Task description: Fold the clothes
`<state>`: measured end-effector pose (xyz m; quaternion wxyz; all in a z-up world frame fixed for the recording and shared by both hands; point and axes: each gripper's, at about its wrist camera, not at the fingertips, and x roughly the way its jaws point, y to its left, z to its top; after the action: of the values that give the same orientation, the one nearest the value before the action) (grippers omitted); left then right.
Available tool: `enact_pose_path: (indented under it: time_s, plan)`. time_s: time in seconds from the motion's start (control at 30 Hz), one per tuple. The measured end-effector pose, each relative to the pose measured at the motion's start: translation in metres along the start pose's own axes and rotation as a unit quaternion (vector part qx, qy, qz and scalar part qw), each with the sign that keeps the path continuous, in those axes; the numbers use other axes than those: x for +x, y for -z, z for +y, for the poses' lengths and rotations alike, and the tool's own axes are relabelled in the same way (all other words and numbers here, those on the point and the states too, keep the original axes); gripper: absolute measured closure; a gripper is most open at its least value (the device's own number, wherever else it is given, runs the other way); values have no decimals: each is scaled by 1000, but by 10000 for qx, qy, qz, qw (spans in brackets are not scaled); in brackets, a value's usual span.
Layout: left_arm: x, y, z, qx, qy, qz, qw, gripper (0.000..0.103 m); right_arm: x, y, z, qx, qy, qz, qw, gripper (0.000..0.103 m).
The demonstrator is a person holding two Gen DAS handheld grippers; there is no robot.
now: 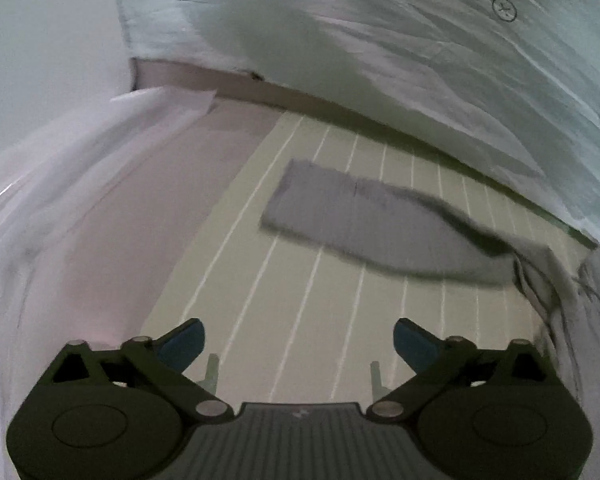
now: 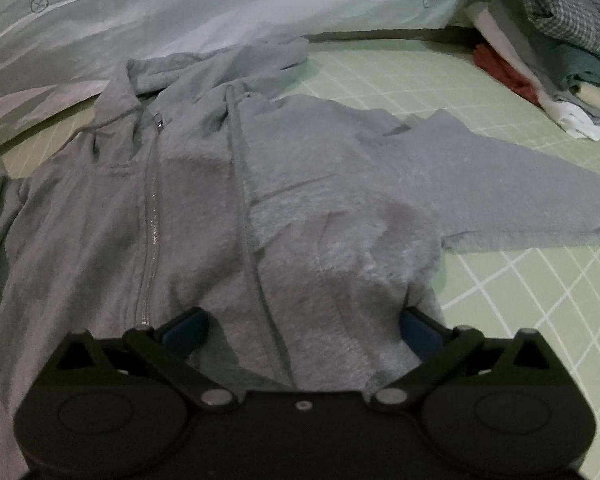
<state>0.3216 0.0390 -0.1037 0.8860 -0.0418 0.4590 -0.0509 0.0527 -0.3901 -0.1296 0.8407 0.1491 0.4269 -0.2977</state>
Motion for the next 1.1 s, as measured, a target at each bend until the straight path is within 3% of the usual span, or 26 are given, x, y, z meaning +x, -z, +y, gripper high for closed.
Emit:
enact_pose_path:
  time_s: [0.2,0.43,0.53,0.6,0.67,0.83,1.1]
  plan:
    - [55,-36,5,-137,223,73,9996,20,4,-6,8,289,203,53,9994,0]
    - [74,-45,-6,314,266,-80,9991,33,6,-9,10,379,263,97,9989,0]
    - [76,-47,-8,358,191,-189,9990,60,6,-8,10,377,263,84,9989,0]
    - [77,-48,-7,343,153,-221,9990,91,6,-8,10,373,262,73,9989,0]
    - [77,-49,-4,230,241,-202,9992,93,6,-8,10,371,261,63,9990,0]
    - [66,-36,6,424,50,-281,9987,93,6,-9,9,364,255,81,9990,0]
    - [24,4,71,365,-814,-193,9958,93,5,-5,10,352,248,0,9991,0]
